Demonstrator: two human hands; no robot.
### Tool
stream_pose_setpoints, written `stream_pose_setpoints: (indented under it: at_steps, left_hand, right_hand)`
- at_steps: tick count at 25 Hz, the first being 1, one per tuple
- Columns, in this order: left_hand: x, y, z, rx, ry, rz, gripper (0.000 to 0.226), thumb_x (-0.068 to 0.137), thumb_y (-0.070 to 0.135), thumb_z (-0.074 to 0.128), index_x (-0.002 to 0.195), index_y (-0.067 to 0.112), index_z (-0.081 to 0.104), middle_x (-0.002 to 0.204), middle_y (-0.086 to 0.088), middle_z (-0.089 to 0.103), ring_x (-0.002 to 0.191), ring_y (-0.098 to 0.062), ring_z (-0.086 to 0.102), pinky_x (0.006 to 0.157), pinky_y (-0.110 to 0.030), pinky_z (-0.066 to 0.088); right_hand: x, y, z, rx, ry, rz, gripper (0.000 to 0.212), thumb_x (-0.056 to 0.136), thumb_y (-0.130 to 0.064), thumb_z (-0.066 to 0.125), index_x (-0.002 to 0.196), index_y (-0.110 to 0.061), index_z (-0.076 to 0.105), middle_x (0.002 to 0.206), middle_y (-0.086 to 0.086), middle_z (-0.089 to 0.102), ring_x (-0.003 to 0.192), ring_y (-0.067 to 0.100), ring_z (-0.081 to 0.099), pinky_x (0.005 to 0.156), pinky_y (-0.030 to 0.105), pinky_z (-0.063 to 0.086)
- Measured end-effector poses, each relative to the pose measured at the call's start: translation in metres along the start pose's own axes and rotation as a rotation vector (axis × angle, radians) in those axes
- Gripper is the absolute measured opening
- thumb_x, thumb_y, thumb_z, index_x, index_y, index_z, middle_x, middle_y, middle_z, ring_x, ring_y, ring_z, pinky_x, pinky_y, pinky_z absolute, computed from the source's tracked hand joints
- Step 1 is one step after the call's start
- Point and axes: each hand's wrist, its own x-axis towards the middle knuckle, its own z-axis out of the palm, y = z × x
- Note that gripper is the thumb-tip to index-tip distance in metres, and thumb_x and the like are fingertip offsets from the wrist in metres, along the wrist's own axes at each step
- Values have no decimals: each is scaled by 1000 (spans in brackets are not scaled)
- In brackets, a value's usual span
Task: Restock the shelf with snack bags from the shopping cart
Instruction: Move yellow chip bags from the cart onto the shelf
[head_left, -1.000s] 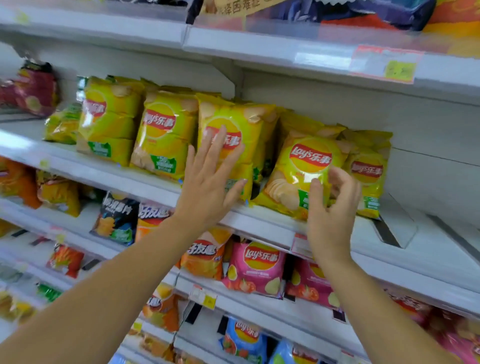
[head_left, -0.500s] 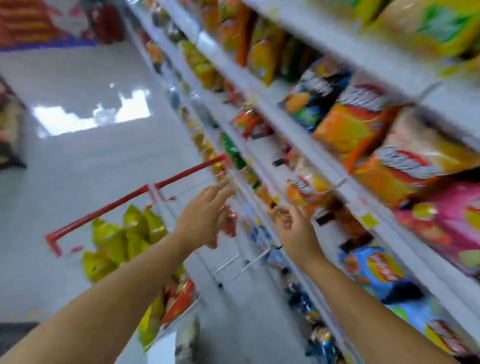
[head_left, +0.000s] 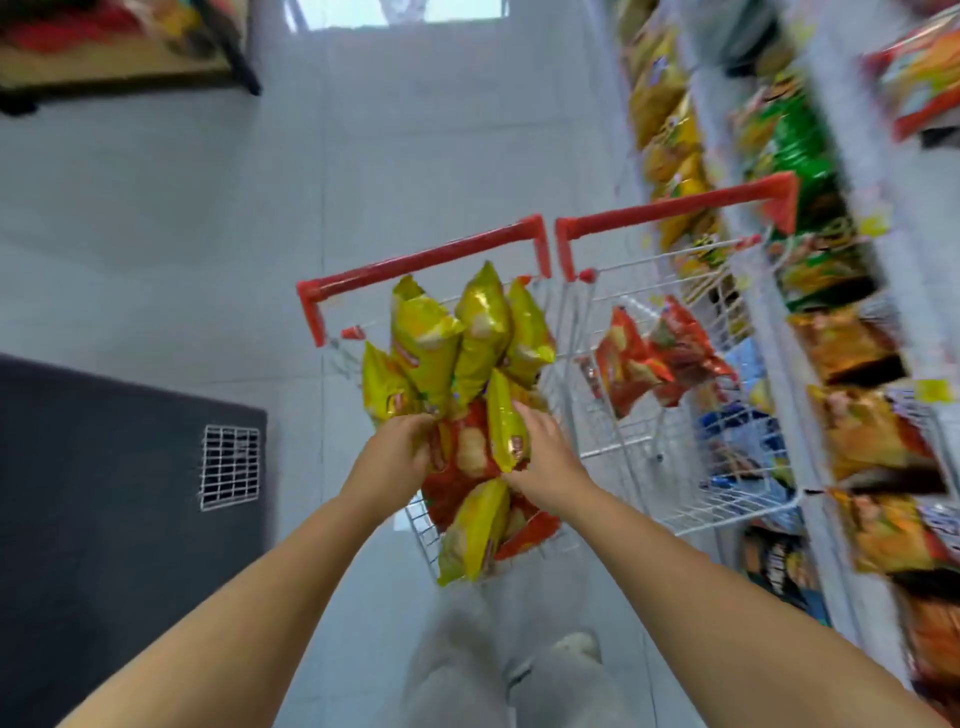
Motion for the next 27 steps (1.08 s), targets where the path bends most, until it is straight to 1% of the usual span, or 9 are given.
stream_pose_setpoints:
  at_steps: [3,5,9,14,16,18,20,24,27]
  left_hand:
    - [5,-15,14,-90,-21,-108,29,90,2,53,114,8,67,117,-8,68,109,-24,62,90,-30,45]
    - [8,-22,27,-152,-70,-148,37,92,9,55,127,17,61,129,0,62,118,-18,58,96,-26,43]
    - [17,-19,34,-268,-184,-142,56,89,21,68,141,24,47,143,6,48,128,-12,49,100,-24,40]
    - [37,16,13,-253,-373,3,106,69,54,80,154,32,20,157,10,22,141,-9,25,115,-34,28]
    - [44,28,3,-387,-559,23,97,69,48,84,148,37,28,149,7,43,131,-11,47,106,-37,46]
    - [44,28,-7,-502,-664,-10,69,75,35,82,133,36,47,124,9,65,110,-9,64,91,-28,55]
    - [36,16,-16,-613,-593,-79,48,77,34,78,120,36,57,111,11,71,102,-8,68,87,-26,56]
    - [13,-28,-18,-915,-388,-288,51,74,43,79,120,29,60,109,0,74,102,-23,71,90,-43,57]
    - [4,-46,-19,-1052,-312,-380,58,72,43,73,124,22,59,111,-7,74,100,-29,71,89,-49,56]
  right_hand:
    - [32,-6,22,-93,60,153,122,66,-60,77,152,-32,-5,159,9,8,145,31,18,114,45,25]
    - [41,-4,28,-95,141,225,116,71,-52,76,152,-29,-3,154,15,18,140,35,27,109,46,31]
    - [31,3,-12,154,179,234,80,76,-19,72,144,-26,30,130,11,50,106,29,59,85,40,52]
    - [-9,-11,-118,574,-291,167,68,77,7,68,135,-26,51,118,9,65,102,30,67,82,42,58]
    - [-8,-22,-128,680,-469,137,60,81,8,63,133,-21,54,120,13,66,107,35,65,83,44,56]
    - [0,-31,-123,743,-540,126,50,84,-2,64,130,-18,56,122,16,65,109,37,64,82,44,57]
    - [11,-43,-110,759,-367,151,36,88,-24,66,123,-17,60,120,18,64,104,35,67,81,46,58]
    - [51,-72,-73,406,343,48,42,92,-39,59,129,-21,51,126,8,57,106,20,61,87,42,56]
    - [87,-100,-44,157,305,12,59,93,-38,56,145,-20,35,141,9,45,126,26,47,99,40,43]
